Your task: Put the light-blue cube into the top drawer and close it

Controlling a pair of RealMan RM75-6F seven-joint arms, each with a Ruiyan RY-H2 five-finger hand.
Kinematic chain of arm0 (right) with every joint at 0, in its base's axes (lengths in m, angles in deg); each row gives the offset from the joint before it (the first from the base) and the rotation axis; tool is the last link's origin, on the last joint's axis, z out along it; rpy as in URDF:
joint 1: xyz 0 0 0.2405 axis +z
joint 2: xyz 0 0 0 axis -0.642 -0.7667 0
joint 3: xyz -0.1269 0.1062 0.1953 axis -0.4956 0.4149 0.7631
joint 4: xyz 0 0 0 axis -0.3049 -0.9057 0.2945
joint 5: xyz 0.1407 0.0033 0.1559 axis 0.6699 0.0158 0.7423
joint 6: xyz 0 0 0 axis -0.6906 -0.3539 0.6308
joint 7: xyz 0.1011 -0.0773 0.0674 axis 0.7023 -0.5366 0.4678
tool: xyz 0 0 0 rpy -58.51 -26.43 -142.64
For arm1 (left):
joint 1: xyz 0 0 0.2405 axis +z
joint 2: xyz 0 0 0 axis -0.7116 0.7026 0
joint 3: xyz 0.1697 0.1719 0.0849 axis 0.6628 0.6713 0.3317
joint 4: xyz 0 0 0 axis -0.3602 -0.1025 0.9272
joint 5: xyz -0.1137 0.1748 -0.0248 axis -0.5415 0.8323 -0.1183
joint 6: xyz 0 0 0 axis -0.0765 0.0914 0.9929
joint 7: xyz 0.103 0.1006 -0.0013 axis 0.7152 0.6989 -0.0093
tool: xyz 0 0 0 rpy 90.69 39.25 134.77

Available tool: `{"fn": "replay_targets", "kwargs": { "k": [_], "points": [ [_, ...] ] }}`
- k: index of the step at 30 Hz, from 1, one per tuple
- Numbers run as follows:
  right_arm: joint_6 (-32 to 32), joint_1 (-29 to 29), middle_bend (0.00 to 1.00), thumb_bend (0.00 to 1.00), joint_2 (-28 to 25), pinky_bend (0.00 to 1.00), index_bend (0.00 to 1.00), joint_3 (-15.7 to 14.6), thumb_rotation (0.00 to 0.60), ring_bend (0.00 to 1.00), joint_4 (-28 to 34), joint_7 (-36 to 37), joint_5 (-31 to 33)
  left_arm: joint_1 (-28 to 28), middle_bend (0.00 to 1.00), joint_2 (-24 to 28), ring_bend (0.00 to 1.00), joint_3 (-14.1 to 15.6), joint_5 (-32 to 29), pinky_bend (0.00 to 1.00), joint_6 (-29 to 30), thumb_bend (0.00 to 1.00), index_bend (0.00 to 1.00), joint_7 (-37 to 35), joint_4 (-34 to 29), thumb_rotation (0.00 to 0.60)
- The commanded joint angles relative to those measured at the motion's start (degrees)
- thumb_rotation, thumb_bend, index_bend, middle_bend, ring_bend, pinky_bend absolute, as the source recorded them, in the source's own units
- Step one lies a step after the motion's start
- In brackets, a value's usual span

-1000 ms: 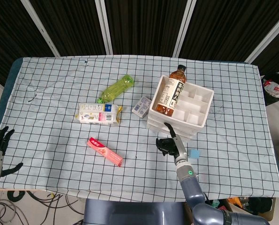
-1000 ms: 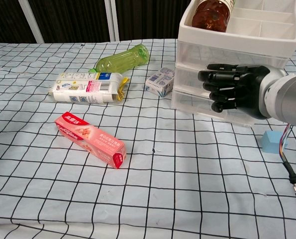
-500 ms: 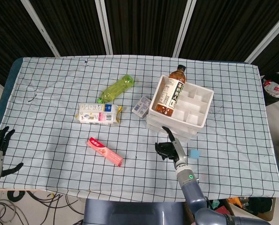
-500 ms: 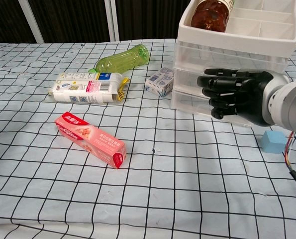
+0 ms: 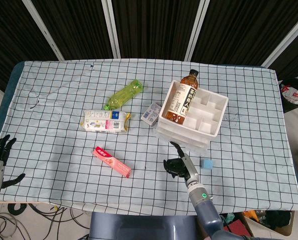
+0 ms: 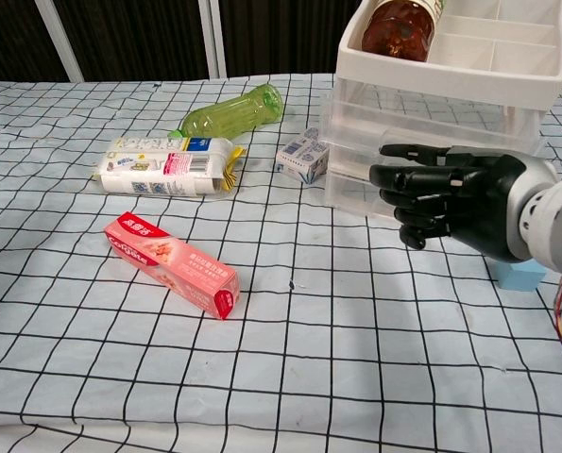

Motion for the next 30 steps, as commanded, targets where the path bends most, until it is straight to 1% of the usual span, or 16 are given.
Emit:
{"fn": "replay_targets", "kwargs": {
  "k": [1,6,11,16,17,23,25,28,29,30],
  "points": [
    [-0.1,-0.3,0.84,0.45,0.1,0.79,0.01,-0.8,0.600,0.88,0.2,-0.1,-1.1,0.0,0.00,0.0,0.00,0.0,0.1,0.00,0.0,0.02,0.00,0.0,0.0,0.600],
    [-0.6,-0.5,0.83,0.45,0.1,0.79,0.00,-2.0,0.600,0.87,1.0,-0.9,-3.2,0.0,0.00,0.0,0.00,0.0,0.0,0.00,0.1,0.02,0.00,-0.1,0.1,0.600],
    [-1.5,-1.1,0.83,0.45,-0.4,0.79,0.00,-3.6,0.600,0.87,2.9,-1.8,-5.4,0.0,0.00,0.0,0.00,0.0,0.1,0.00,0.1,0.02,0.00,-0.1,0.1,0.600],
    [-3.2,-2.1,0.83,0.45,-1.2,0.79,0.00,-5.8,0.600,0.87,5.2,-3.4,-8.7,0.0,0.00,0.0,0.00,0.0,0.2,0.00,0.2,0.02,0.00,-0.1,0.1,0.600],
    [-3.5,-2.2,0.83,0.45,-1.4,0.79,0.00,-5.9,0.600,0.87,5.7,-3.7,-9.1,0.0,0.00,-0.1,0.00,0.0,0.3,0.00,0.2,0.02,0.00,-0.1,0.1,0.600],
    [-4.4,-2.4,0.83,0.45,-2.6,0.79,0.00,-6.6,0.600,0.87,6.6,-5.3,-6.8,0.0,0.00,-0.1,0.00,0.1,0.4,0.00,0.3,0.02,0.00,0.0,0.1,0.600],
    [-4.5,-2.4,0.83,0.45,-3.2,0.79,0.03,-7.2,0.600,0.87,6.7,-6.3,-6.3,0.0,0.00,-0.1,0.00,0.1,0.4,0.00,0.2,0.02,0.00,0.0,0.1,0.600],
    [-4.9,-2.6,0.83,0.43,-4.0,0.79,0.11,-8.4,0.600,0.87,6.9,-7.7,-6.6,0.0,0.00,0.0,0.00,0.1,0.4,0.00,0.2,0.02,0.00,-0.1,0.1,0.600],
    [-5.0,-2.6,0.83,0.41,-4.3,0.79,0.12,-9.0,0.600,0.87,6.9,-8.5,-7.0,0.0,0.00,0.0,0.00,0.1,0.4,0.00,0.2,0.02,0.00,-0.1,0.1,0.600],
    [-5.2,-2.5,0.83,0.40,-5.0,0.79,0.13,-10.3,0.600,0.87,6.8,-10.3,-7.9,-0.1,0.00,0.0,0.00,0.1,0.4,0.00,0.2,0.02,0.00,-0.1,0.1,0.600]
  ]
}}
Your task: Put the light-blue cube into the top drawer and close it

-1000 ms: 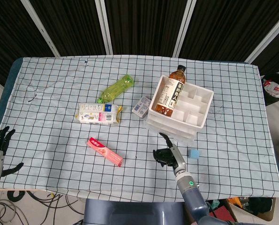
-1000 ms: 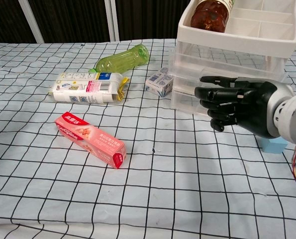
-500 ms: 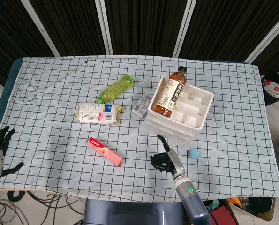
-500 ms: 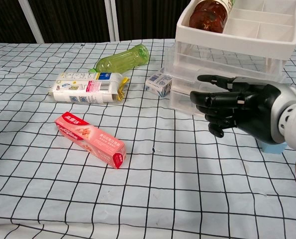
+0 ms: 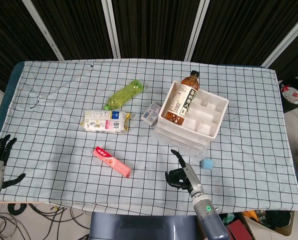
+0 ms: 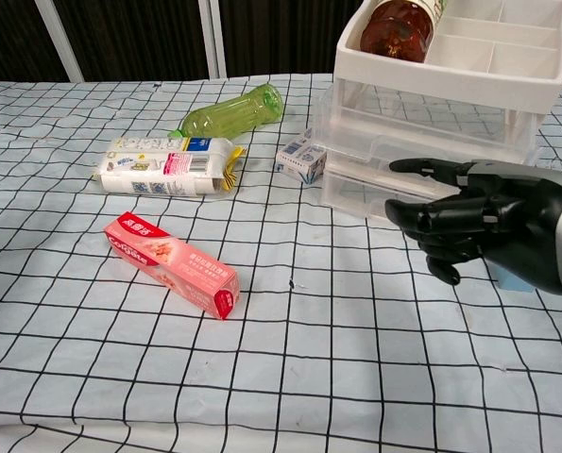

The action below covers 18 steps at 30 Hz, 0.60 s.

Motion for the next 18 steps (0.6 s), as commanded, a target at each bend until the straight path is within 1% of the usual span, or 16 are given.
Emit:
{"fn": "replay_targets", "kwargs": {
  "k": [1,5,6,8,11,14,18],
  "points": [
    [-0.5,0.1,0.83,0.39,-1.8,0.79,0.13,-3.1,0.600,0.87,-0.2,-4.2,-1.9,0.0,0.00,0.0,0.00,0.0,0.0,0.00,0.0,0.02,0.00,0.0,0.0,0.600],
    [-0.9,0.5,0.83,0.34,-3.9,0.79,0.13,-7.1,0.600,0.87,-1.0,-10.1,-4.5,0.0,0.00,0.0,0.00,0.0,0.1,0.00,0.1,0.02,0.00,-0.1,-0.1,0.600],
    [-1.0,0.6,0.83,0.33,-4.9,0.79,0.13,-8.9,0.600,0.87,-1.5,-12.6,-5.4,0.0,0.00,0.0,0.00,0.0,0.1,0.00,0.1,0.02,0.00,-0.1,-0.1,0.600],
    [-1.0,0.7,0.83,0.32,-6.1,0.79,0.13,-11.1,0.600,0.87,-2.2,-15.4,-6.4,0.0,0.00,0.0,0.00,0.0,0.1,0.00,0.2,0.02,0.00,-0.1,-0.1,0.600],
    [-1.6,0.6,0.83,0.31,-7.4,0.79,0.13,-13.6,0.600,0.87,-3.9,-19.1,-8.0,0.0,0.00,0.0,0.00,0.0,0.2,0.00,0.2,0.02,0.00,0.0,-0.1,0.600],
    [-2.4,0.5,0.83,0.30,-8.0,0.79,0.13,-15.1,0.600,0.87,-6.0,-22.0,-9.3,0.1,0.00,0.0,0.00,0.1,0.3,0.00,0.3,0.02,0.00,0.0,-0.1,0.600],
    [-4.3,0.3,0.83,0.30,-8.0,0.79,0.12,-16.1,0.600,0.87,-9.1,-25.4,-11.5,0.1,0.00,0.0,0.00,0.1,0.4,0.00,0.4,0.02,0.00,0.0,-0.2,0.600]
  ]
}}
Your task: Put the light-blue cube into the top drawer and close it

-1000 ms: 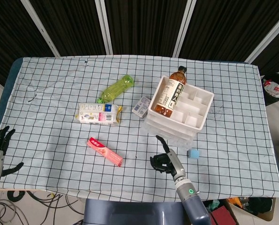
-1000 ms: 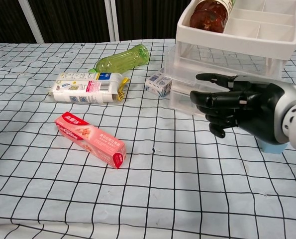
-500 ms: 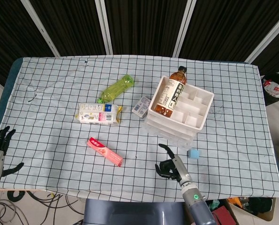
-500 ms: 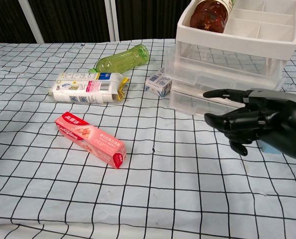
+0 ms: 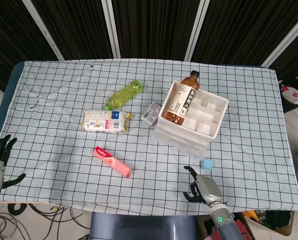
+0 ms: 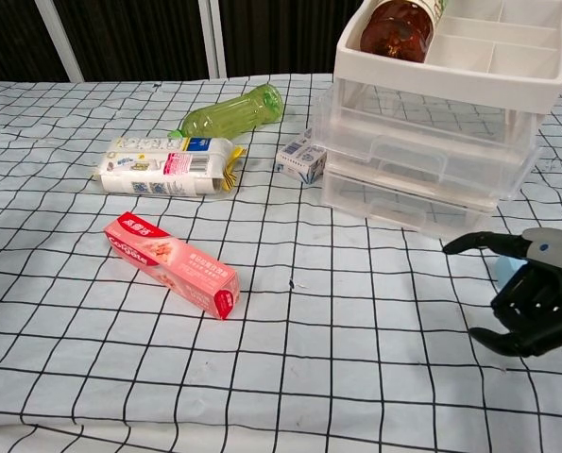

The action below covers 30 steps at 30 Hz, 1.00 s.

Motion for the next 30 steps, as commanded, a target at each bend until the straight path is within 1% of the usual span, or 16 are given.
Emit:
{"fn": "replay_targets", "kwargs": {
  "k": [1,6,12,16,19,23,30],
  "points": [
    [-2.2,-0.4,0.83,0.30,-0.1,0.79,0.12,-1.2,0.600,0.87,-3.3,-3.1,-2.3,0.0,0.00,0.0,0.00,0.0,0.0,0.00,0.0,0.02,0.00,0.0,-0.1,0.600],
    [-4.0,-0.8,0.83,0.30,0.6,0.79,0.12,-0.9,0.600,0.87,-7.2,-5.4,-3.7,0.0,0.00,0.0,0.00,0.0,0.0,0.00,0.0,0.02,0.00,0.0,-0.1,0.600],
    [-4.8,-1.2,0.84,0.30,1.5,0.79,0.12,-0.1,0.600,0.88,-11.7,-7.9,-2.5,0.0,0.00,0.1,0.00,0.0,0.0,0.00,0.0,0.02,0.00,0.0,-0.2,0.600],
    [-4.7,-1.5,0.84,0.30,1.8,0.79,0.15,0.5,0.600,0.88,-13.2,-8.8,-1.0,0.0,0.00,0.1,0.00,0.0,0.0,0.00,0.0,0.02,0.00,0.0,-0.2,0.600],
    [-5.1,-1.5,0.84,0.30,2.0,0.79,0.18,0.6,0.600,0.88,-14.6,-10.1,-1.1,0.1,0.00,0.1,0.00,0.0,-0.1,0.00,0.0,0.02,0.00,0.0,-0.2,0.600],
    [-4.9,-1.9,0.84,0.30,2.6,0.79,0.22,1.2,0.600,0.88,-16.0,-10.0,-0.3,0.1,0.00,0.1,0.00,0.0,-0.1,0.00,0.0,0.02,0.00,0.0,-0.3,0.600],
    [-3.8,-2.2,0.84,0.30,3.7,0.79,0.23,2.8,0.600,0.88,-18.6,-9.0,0.6,0.1,0.00,0.1,0.00,0.0,-0.1,0.00,0.0,0.02,0.00,0.0,-0.3,0.600]
  ]
}}
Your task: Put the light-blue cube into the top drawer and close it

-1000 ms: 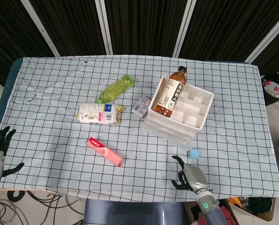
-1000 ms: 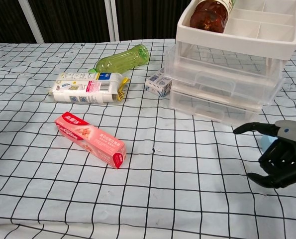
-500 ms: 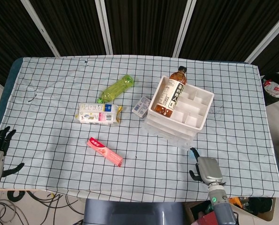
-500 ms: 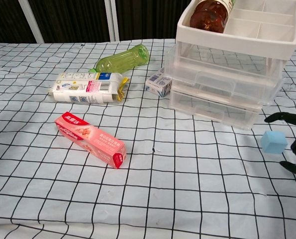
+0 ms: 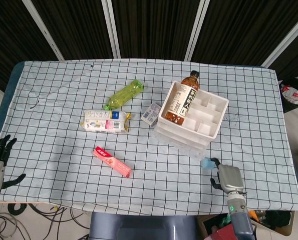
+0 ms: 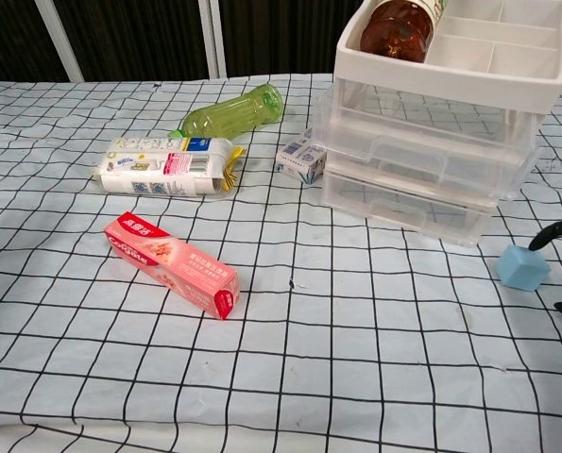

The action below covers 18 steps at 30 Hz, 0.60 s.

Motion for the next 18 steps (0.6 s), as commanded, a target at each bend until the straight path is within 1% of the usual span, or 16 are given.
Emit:
{"fn": "replay_targets", "kwargs": {
  "k": [1,7,14,18],
  "points": [
    [0.5,-0.1,0.84,0.30,0.6,0.79,0.23,0.8,0.600,0.88,-1.1,0.3,0.2,0.0,0.00,0.0,0.00,0.0,0.0,0.00,0.0,0.02,0.00,0.0,0.0,0.600],
    [0.4,-0.3,0.84,0.30,2.0,0.79,0.23,2.0,0.600,0.88,-2.4,1.0,-0.4,0.0,0.00,0.0,0.00,-0.1,-0.1,0.00,0.0,0.02,0.00,0.1,0.0,0.600],
    [-1.3,-0.9,0.84,0.30,2.8,0.79,0.23,2.5,0.600,0.88,-2.6,1.2,-3.3,-0.1,0.00,0.0,0.00,-0.1,-0.2,0.00,-0.2,0.02,0.00,0.1,0.0,0.600],
    [-0.7,-0.9,0.84,0.30,3.1,0.79,0.23,3.4,0.600,0.88,-3.0,1.1,-2.2,0.0,0.00,0.0,0.00,-0.1,-0.3,0.00,-0.2,0.02,0.00,0.1,-0.1,0.600]
  ]
}}
